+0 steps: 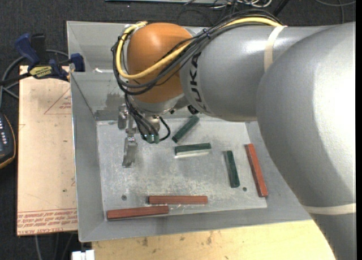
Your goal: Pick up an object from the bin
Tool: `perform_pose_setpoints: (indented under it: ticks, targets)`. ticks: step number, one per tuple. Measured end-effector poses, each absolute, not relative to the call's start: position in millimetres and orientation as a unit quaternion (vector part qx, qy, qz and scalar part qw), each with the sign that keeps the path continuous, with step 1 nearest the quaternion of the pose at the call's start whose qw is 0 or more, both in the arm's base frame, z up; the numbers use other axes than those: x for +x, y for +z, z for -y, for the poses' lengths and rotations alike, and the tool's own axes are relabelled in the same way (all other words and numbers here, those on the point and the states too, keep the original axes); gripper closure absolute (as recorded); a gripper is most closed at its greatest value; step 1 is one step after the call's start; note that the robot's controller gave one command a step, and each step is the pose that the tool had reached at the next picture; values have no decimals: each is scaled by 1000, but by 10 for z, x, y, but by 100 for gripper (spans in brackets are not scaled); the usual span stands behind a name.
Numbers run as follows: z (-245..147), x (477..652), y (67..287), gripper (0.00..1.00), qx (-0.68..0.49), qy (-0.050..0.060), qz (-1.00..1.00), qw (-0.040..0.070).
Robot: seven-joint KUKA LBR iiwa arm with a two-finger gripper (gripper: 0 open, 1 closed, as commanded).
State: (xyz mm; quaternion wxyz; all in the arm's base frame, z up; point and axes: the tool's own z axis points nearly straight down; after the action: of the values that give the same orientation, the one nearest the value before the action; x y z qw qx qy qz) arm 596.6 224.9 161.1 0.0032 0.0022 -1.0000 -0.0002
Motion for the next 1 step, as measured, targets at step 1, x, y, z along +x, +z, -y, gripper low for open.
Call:
perform_pose_setpoints:
  ticks: [1]
  targets:
    - [-1620, 5070, 664, 0, 52, 1, 999, 3]
